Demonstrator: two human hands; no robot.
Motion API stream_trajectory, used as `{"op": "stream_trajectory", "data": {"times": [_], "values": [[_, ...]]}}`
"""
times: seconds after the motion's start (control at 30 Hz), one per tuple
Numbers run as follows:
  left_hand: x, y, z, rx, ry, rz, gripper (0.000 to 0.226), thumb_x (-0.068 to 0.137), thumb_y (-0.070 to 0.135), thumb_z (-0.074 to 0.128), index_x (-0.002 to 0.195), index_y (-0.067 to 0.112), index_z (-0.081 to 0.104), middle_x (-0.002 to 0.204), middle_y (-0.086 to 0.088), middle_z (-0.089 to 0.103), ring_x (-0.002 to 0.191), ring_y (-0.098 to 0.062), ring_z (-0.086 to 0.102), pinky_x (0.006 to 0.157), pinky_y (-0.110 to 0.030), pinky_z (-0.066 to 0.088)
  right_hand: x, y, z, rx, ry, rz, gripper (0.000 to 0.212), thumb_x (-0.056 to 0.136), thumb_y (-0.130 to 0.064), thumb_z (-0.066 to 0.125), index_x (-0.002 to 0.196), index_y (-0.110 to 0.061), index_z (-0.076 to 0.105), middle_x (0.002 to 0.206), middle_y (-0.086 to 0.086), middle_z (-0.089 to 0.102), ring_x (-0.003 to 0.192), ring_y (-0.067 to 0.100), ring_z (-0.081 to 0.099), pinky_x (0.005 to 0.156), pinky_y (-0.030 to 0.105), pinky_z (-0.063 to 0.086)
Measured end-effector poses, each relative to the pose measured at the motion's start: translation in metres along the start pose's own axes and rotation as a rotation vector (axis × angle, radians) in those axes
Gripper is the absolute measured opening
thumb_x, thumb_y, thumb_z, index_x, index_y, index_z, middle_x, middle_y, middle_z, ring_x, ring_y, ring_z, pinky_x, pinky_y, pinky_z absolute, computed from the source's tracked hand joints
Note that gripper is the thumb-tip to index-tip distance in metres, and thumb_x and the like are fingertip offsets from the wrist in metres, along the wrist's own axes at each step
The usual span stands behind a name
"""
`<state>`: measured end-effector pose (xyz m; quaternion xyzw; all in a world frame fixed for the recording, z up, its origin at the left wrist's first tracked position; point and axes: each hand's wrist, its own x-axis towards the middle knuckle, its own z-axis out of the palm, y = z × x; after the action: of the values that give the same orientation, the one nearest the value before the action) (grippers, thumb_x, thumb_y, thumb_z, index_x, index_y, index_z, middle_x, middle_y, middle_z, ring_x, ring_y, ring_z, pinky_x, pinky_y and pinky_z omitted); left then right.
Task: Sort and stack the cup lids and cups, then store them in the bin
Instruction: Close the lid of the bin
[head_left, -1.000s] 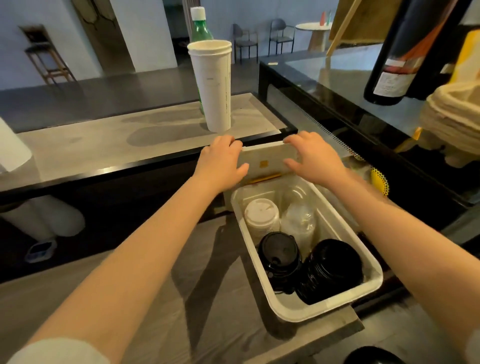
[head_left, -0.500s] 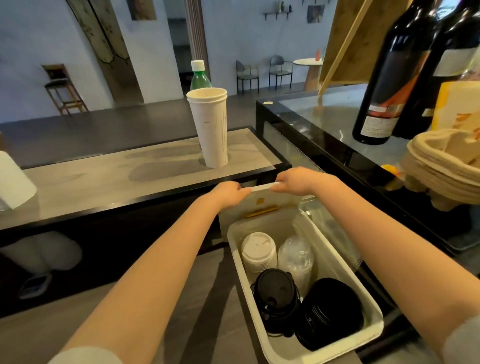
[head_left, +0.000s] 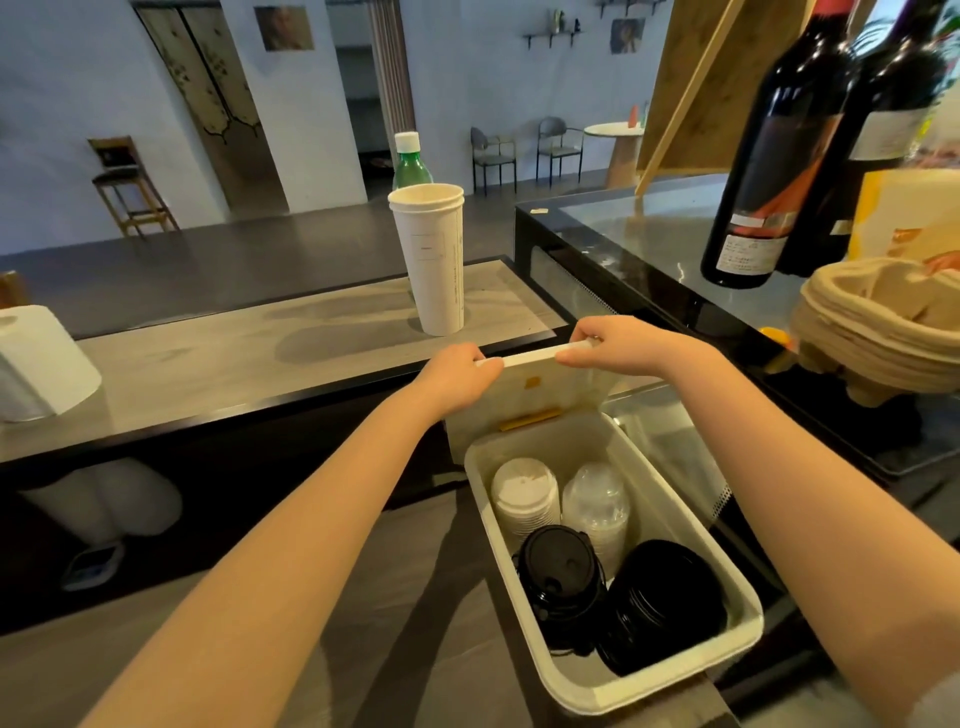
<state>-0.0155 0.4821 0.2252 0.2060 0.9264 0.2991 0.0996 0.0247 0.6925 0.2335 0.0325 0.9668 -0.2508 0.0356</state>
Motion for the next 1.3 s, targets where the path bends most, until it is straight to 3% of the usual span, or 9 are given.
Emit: {"op": "stream_trajectory", "data": {"times": [0.13,0.23,0.3,0.4,0.57,0.83,1.0,1.2,1.3], "values": [[-0.027,0.007,-0.002,-0.104,0.038,0.048,0.026,0.097,0.033,0.042,0.108,0.013,0.054,0.105,-0.006,0.054,0.091,-0.016,0.050,0.076,-0.030,0.042,-0.030,-0.008,0.001,0.018,0.129,-0.022,0.028,0.087,-0.048,0.057,0.099,-0.022,0.055,0.103,-0.001,0.055,0.093,0.016,0.052,0.076,0.030,0.040],[-0.049,0.009,-0.002,-0.145,0.094,0.114,0.031,0.096,0.034,0.044,0.117,0.013,0.053,0.111,-0.003,0.051,0.095,-0.014,0.049,0.071,-0.024,0.041,-0.054,-0.013,0.004,-0.001,0.257,-0.058,0.026,0.085,-0.047,0.059,0.096,-0.024,0.054,0.101,-0.003,0.052,0.095,0.016,0.049,0.078,0.031,0.040],[-0.066,0.008,0.000,-0.151,0.141,0.173,0.028,0.095,0.034,0.046,0.113,0.015,0.054,0.112,-0.001,0.048,0.094,-0.012,0.047,0.066,-0.019,0.039,-0.072,-0.016,0.009,0.002,0.331,-0.087,0.024,0.083,-0.046,0.060,0.095,-0.025,0.055,0.100,-0.004,0.052,0.098,0.017,0.047,0.081,0.032,0.041],[-0.092,0.005,0.010,-0.161,0.203,0.259,0.016,0.093,0.032,0.050,0.103,0.020,0.054,0.109,0.001,0.045,0.096,-0.012,0.046,0.071,-0.018,0.038,-0.106,-0.019,0.019,-0.005,0.427,-0.140,0.021,0.083,-0.040,0.064,0.093,-0.023,0.057,0.099,-0.002,0.053,0.100,0.018,0.044,0.081,0.030,0.035],[-0.131,-0.011,0.041,-0.110,0.289,0.419,0.021,0.090,0.030,0.057,0.105,0.015,0.055,0.104,0.006,0.040,0.103,-0.015,0.043,0.087,-0.028,0.041,-0.155,-0.008,0.047,-0.013,0.520,-0.190,0.038,0.074,-0.050,0.064,0.098,-0.022,0.055,0.100,-0.004,0.051,0.101,0.017,0.041,0.084,0.025,0.029],[-0.183,-0.014,0.080,-0.061,0.294,0.470,0.025,0.089,0.030,0.059,0.106,0.011,0.057,0.101,0.008,0.040,0.098,-0.010,0.040,0.079,-0.017,0.031,-0.216,0.010,0.086,0.019,0.555,-0.217,0.043,0.074,-0.053,0.055,0.096,-0.015,0.057,0.098,-0.001,0.054,0.097,0.019,0.044,0.082,0.021,0.029],[-0.202,-0.010,0.094,-0.050,0.259,0.435,0.028,0.089,0.033,0.057,0.111,0.014,0.055,0.105,0.011,0.038,0.102,-0.008,0.038,0.089,-0.029,0.040,-0.233,0.022,0.096,0.066,0.540,-0.204,0.043,0.073,-0.053,0.056,0.096,-0.017,0.057,0.100,-0.005,0.053,0.098,0.014,0.041,0.087,0.006,0.027],[-0.190,-0.013,0.101,-0.029,0.236,0.378,0.031,0.090,0.030,0.058,0.114,0.011,0.055,0.106,0.009,0.037,0.103,-0.007,0.035,0.091,-0.034,0.043,-0.214,0.033,0.101,0.065,0.494,-0.220,0.044,0.073,-0.054,0.056,0.096,-0.016,0.057,0.101,-0.003,0.054,0.098,0.016,0.043,0.087,0.011,0.028],[-0.179,-0.016,0.104,-0.019,0.222,0.336,0.031,0.090,0.030,0.058,0.114,0.011,0.055,0.111,0.002,0.042,0.104,-0.010,0.037,0.091,-0.030,0.041,-0.198,0.040,0.103,0.049,0.451,-0.223,0.044,0.073,-0.054,0.057,0.098,-0.018,0.057,0.103,-0.003,0.054,0.101,0.018,0.046,0.087,0.012,0.028]]}}
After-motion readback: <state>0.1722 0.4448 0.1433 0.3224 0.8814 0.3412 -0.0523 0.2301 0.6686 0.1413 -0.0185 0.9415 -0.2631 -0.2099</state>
